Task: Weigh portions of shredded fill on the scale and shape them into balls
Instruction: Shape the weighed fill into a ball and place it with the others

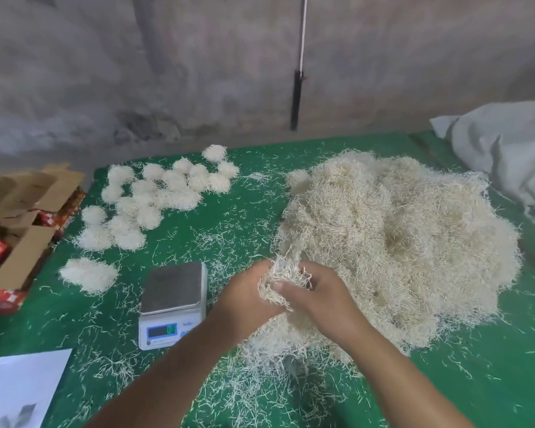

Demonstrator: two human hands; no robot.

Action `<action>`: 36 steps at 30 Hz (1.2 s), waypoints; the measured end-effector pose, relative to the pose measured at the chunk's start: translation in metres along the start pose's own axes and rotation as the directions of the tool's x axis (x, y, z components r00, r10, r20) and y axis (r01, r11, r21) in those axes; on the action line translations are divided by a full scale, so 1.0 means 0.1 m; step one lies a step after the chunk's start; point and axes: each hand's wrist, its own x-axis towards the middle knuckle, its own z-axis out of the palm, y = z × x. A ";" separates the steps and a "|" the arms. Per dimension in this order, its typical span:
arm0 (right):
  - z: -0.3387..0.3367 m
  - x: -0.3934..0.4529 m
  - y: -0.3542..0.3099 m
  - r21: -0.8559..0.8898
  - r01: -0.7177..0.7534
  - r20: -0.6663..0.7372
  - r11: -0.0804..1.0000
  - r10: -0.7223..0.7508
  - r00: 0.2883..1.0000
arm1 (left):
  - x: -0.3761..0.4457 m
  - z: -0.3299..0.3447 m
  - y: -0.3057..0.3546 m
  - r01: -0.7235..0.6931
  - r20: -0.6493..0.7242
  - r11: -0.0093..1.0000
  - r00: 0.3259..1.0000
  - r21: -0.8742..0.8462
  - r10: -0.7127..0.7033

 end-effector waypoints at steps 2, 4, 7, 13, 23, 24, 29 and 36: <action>0.02 0.04 -0.05 0.017 -0.004 -0.079 1.000 0.005 0.997 | 0.02 -0.07 -0.04 0.034 -0.073 0.998 0.997 -0.060 -0.039; 0.05 0.07 -0.10 -0.002 -0.007 -0.125 1.000 0.007 0.992 | 0.03 -0.17 -0.07 0.015 -0.113 0.997 0.993 -0.078 -0.024; 0.11 0.09 -0.16 -0.036 0.002 -0.160 0.999 -0.008 0.987 | 0.06 -0.33 -0.08 0.003 -0.153 0.991 0.988 -0.133 -0.024; 0.15 0.22 -0.34 0.018 -0.007 -0.293 1.000 0.012 0.956 | 0.21 -0.59 -0.14 -0.001 -0.235 0.977 0.971 -0.214 -0.050; 0.15 0.40 -0.55 0.050 -0.044 -0.316 0.998 0.058 0.947 | 0.34 -0.85 -0.33 0.060 -0.247 0.989 0.964 -0.137 -0.092; 0.12 0.42 -0.58 0.073 -0.048 -0.325 0.996 0.069 0.943 | 0.35 -0.88 -0.36 0.061 -0.251 0.988 0.963 -0.142 -0.095; -0.02 0.54 -0.69 0.168 -0.039 -0.336 0.985 0.094 0.937 | 0.49 -0.92 -0.40 0.070 -0.294 0.979 0.948 -0.190 -0.125; -0.20 0.71 -0.69 0.361 0.021 -0.405 0.932 0.136 0.904 | 0.65 -0.91 -0.39 0.046 -0.344 0.962 0.928 -0.271 -0.141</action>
